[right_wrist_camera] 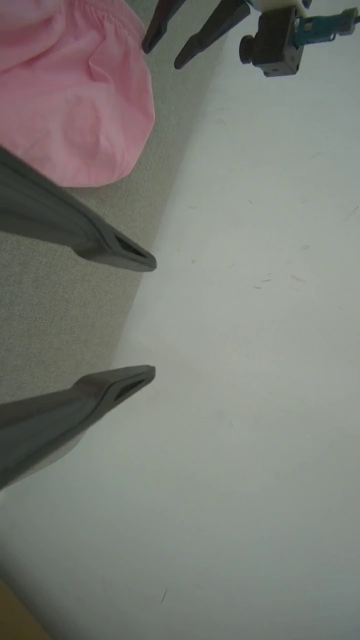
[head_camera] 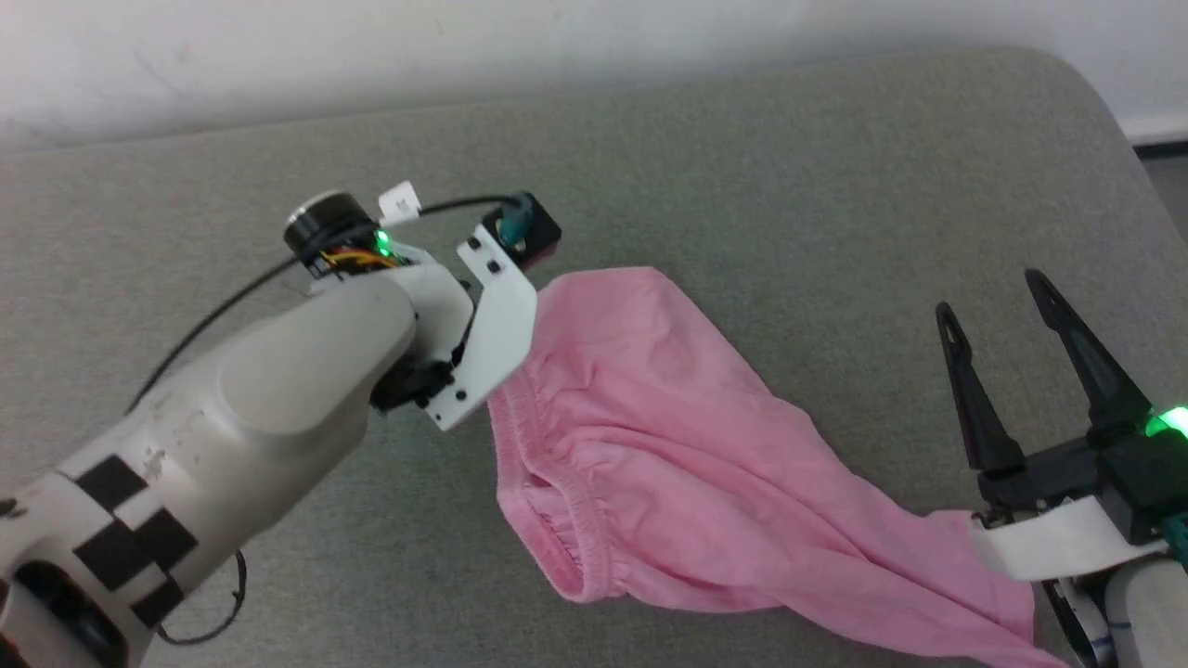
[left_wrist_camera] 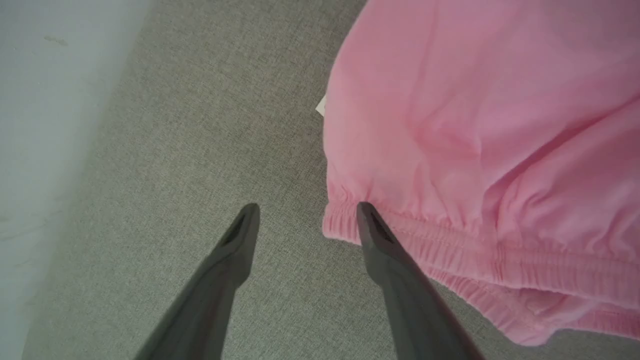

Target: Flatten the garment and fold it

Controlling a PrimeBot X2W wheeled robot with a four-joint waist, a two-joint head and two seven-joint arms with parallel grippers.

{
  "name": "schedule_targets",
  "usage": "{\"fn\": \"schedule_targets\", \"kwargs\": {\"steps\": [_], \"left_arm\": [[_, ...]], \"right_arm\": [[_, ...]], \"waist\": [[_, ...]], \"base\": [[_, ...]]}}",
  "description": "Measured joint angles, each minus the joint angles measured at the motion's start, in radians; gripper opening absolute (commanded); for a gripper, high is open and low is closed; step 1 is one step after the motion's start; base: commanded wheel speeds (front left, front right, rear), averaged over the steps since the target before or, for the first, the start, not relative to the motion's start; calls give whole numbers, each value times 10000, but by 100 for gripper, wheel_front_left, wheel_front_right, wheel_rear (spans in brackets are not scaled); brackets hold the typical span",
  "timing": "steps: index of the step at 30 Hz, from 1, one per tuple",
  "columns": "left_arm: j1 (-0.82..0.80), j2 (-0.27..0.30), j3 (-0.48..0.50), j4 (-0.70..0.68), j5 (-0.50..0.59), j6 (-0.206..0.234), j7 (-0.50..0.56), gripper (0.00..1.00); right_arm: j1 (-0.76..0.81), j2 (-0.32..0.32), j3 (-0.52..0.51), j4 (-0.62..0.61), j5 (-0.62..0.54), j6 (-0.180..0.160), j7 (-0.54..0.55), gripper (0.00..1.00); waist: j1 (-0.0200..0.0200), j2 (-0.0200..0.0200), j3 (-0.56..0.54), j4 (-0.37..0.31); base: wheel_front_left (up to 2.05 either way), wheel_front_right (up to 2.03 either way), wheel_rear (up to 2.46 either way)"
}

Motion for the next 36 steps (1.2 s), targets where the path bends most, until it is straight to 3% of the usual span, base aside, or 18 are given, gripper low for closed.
{"fn": "schedule_targets", "kwargs": {"steps": [5,10,13,14,15,18,23,29,36], "left_arm": [[-429,44,-228,-79,-276,0,1110,100],[84,105,-144,-974,738,10,2784,100],[86,360,-44,-1473,777,10,3049,100],[87,424,-13,-1647,876,10,3170,85],[92,474,-12,-1862,1064,8,3289,0],[158,602,-71,-2316,1141,4,3260,0],[20,1045,-219,-2474,890,0,2316,0],[-427,2452,-286,-1572,345,0,988,0],[-253,3908,-249,-288,-393,4,504,0]], "right_arm": [[-462,12,217,194,-17,0,0,100],[-815,48,366,456,-50,0,2,100],[-910,86,399,531,-94,0,0,100],[-943,102,391,583,-96,0,0,100],[-980,115,397,623,-98,0,0,100],[-1008,134,376,667,-100,0,0,100],[-990,174,213,614,-109,0,0,100],[-717,291,31,385,-109,0,0,100],[-145,383,-353,314,-109,0,0,100]], "waist": [[1,0,533,-326],[-1,0,1018,-630],[-3,0,1258,-761],[-3,0,1325,-786],[-2,0,1378,-798],[-2,0,1421,-747],[0,0,1264,-497],[-1,0,950,-199],[-1,0,697,-4]], "base": [[0,0,0],[0,0,0],[0,0,0],[0,0,0],[0,0,0],[0,0,0],[0,0,0],[0,0,0],[0,0,0]]}}
